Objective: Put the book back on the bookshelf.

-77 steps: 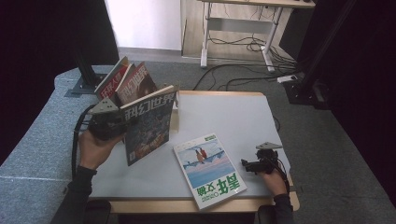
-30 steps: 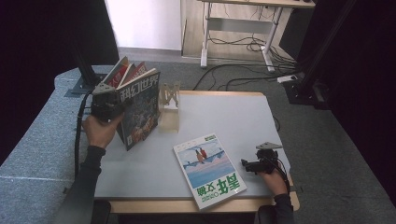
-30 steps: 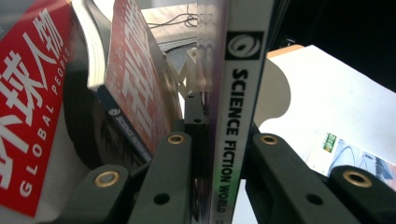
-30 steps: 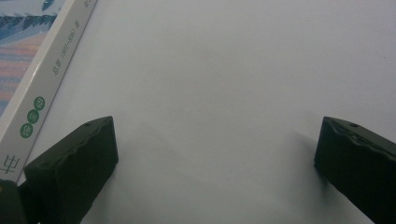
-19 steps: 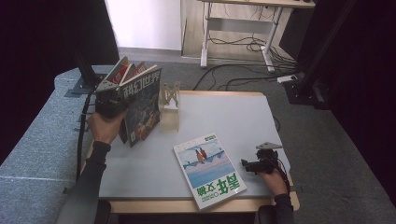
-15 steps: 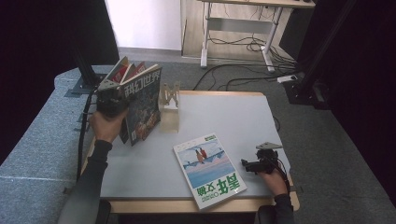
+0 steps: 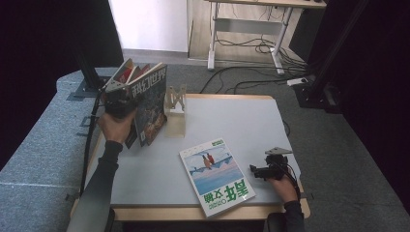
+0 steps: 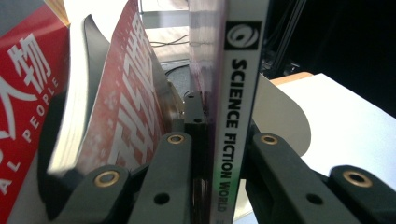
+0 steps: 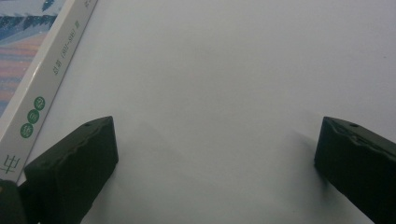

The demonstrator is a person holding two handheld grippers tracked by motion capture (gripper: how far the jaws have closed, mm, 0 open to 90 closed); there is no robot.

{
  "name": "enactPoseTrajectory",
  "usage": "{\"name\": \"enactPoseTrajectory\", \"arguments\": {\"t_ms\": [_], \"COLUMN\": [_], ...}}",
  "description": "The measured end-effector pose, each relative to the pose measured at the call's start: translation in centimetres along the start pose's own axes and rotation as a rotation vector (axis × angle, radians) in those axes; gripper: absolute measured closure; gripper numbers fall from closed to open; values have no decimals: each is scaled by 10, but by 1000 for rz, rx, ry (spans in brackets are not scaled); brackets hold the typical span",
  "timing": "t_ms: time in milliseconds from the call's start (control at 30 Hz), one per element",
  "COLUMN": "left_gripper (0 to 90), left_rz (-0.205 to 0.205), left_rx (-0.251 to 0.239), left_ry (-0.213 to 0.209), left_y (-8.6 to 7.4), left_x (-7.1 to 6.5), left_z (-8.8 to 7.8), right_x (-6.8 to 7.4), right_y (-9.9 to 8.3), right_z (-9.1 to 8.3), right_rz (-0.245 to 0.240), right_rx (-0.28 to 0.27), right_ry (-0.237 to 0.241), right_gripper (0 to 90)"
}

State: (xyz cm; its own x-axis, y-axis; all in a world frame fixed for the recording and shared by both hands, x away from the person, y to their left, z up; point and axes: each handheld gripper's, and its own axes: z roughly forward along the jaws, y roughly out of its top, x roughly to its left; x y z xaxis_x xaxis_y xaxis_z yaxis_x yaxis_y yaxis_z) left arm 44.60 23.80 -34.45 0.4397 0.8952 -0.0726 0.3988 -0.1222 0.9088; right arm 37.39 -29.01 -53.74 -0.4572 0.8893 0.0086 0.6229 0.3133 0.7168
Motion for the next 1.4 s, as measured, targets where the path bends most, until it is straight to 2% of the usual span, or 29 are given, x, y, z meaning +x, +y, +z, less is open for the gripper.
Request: {"name": "enactPoseTrajectory", "arguments": {"t_ms": [367, 600, 767, 833, 1033, 1233, 1400], "left_gripper": [826, 824, 820, 817, 810, 801, 796], "left_rz": [8, 9, 8, 27, 50, 80, 90], "left_rx": [-24, -11, 23, 55, 106, 190, 225], "left_ry": [28, 19, -3, -3, -3, -4, -7], "left_y": [-1, -6, -6, -7, -9, -11, -13], "left_x": [-1, 0, 2, 1, 3, 5, 6], "left_z": [13, 19, 17, 13, 7, 1, -3], "right_x": [0, 0, 0, 0, 0, 0, 0], "right_y": [0, 0, 0, 0, 0, 0, 0], "right_z": [0, 0, 0, 0, 0, 0, 0], "right_rz": [0, -1, -1, 0, 0, 1, 1], "right_rx": [0, 0, 0, 0, -1, -1, -1], "right_ry": [0, 1, 1, 0, 0, 2, 1], "right_gripper": [0, 0, 0, 0, 0, 0, 0]}}
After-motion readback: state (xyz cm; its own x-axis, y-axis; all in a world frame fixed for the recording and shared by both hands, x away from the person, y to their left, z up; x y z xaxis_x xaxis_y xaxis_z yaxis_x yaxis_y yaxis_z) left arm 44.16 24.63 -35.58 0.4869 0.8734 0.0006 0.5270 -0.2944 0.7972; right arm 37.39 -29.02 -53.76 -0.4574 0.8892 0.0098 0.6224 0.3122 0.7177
